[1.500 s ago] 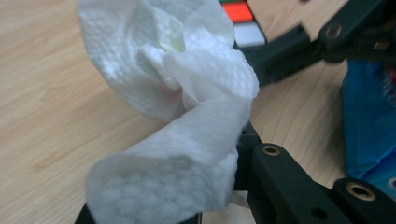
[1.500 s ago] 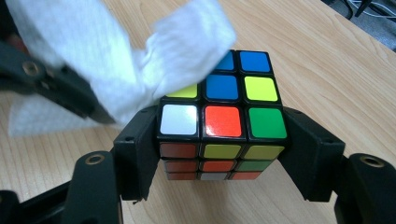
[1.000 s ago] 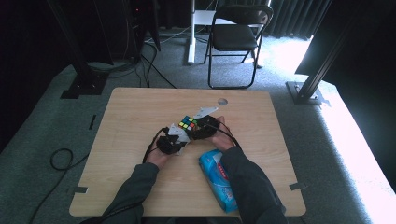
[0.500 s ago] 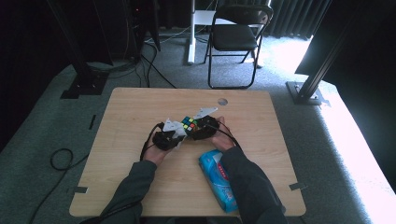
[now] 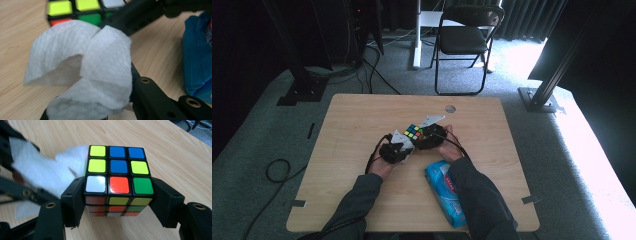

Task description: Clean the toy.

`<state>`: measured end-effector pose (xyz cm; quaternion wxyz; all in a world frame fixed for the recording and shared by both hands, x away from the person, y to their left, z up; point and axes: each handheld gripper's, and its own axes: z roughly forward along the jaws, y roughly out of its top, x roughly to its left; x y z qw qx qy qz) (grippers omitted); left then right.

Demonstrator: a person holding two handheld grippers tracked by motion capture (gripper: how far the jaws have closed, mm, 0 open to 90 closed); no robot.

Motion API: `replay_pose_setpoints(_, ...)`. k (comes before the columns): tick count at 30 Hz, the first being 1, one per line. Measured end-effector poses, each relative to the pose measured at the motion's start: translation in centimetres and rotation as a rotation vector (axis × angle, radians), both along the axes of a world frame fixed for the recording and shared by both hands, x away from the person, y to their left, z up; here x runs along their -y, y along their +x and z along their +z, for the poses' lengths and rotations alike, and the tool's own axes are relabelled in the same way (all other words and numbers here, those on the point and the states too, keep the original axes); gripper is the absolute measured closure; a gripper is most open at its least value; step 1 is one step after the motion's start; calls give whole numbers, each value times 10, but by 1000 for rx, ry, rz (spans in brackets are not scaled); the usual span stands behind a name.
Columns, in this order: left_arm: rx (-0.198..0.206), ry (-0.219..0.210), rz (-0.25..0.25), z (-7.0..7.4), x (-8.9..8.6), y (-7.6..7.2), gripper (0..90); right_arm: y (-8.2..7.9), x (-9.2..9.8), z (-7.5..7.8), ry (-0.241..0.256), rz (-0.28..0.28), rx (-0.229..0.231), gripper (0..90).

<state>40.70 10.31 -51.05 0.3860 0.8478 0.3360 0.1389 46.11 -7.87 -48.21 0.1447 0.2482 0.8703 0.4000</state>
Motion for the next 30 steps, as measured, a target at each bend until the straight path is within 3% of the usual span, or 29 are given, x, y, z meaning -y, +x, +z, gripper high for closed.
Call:
replay_pose_setpoints(7, -10, 12, -31, -5, 11, -1, 859, 0, 1, 0, 7, -5, -2, 342)
replay_pose_setpoints(17, -27, 28, -40, -11, 12, -2, 858, 0, 2, 2, 23, -8, -5, 342)
replay_pose_setpoints(23, -42, 28, -14, -16, 6, 1, 857, -1, 3, 4, 32, -2, -3, 342)
replay_pose_setpoints(30, -48, 1, 54, -19, -7, 7, 847, -2, 2, 5, 49, 7, -9, 342)
